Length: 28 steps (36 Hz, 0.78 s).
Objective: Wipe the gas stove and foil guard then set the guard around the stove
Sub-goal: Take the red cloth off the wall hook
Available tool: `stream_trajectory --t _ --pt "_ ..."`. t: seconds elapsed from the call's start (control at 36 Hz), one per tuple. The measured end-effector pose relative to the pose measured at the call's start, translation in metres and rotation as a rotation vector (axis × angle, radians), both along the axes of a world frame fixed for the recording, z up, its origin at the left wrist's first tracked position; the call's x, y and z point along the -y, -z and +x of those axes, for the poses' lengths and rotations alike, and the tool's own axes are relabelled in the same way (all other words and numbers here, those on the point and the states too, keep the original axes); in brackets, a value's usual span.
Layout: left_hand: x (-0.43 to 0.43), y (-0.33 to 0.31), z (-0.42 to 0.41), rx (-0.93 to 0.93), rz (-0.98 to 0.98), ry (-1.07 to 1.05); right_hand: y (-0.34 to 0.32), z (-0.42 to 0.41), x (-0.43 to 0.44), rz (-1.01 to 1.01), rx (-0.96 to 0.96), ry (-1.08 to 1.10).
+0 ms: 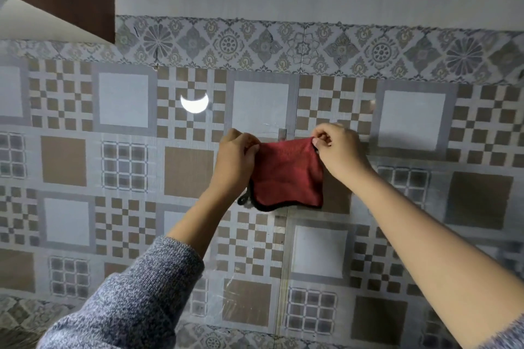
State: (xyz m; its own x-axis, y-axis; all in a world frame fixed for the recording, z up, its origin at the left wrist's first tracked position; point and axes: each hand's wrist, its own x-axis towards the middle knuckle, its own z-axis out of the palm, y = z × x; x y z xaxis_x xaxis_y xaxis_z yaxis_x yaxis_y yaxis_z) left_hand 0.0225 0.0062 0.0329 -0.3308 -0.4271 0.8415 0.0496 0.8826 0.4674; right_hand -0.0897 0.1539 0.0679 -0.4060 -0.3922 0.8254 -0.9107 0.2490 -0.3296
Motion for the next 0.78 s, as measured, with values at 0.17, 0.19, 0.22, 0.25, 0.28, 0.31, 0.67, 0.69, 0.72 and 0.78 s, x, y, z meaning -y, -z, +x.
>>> stream_trajectory --t 0.17,0.19,0.22,0.25,0.28,0.31,0.67,0.69,0.72,0.78 --pt "-0.034 0.01 0.044 0.095 -0.036 0.09 0.002 0.043 -0.05 0.096 0.027 0.0" --pt "-0.04 0.012 0.051 0.126 -0.05 0.101 0.004 0.049 -0.059 0.119 0.044 -0.004" --pt "-0.046 0.015 0.059 0.157 -0.073 0.11 0.008 0.055 -0.069 0.142 0.059 -0.008" --pt "-0.052 0.018 0.065 0.189 -0.1 0.124 0.012 0.061 -0.078 0.163 0.072 -0.008" --pt "-0.058 0.022 0.071 0.219 -0.125 0.141 0.017 0.066 -0.088 0.178 0.082 -0.004" --pt "-0.063 0.025 0.076 0.247 -0.141 0.164 0.022 0.07 -0.097 0.186 0.09 0.003" --pt "-0.136 0.086 0.062 0.727 -0.176 0.315 0.107 0.05 -0.193 0.355 0.253 0.082" --pt "-0.139 0.09 0.056 0.785 -0.167 0.32 0.11 0.044 -0.197 0.364 0.262 0.078" --pt "-0.148 0.095 0.046 0.833 -0.155 0.324 0.114 0.034 -0.204 0.387 0.269 0.072" --pt "-0.156 0.105 0.034 0.9 -0.146 0.315 0.122 0.021 -0.209 0.441 0.278 0.063"
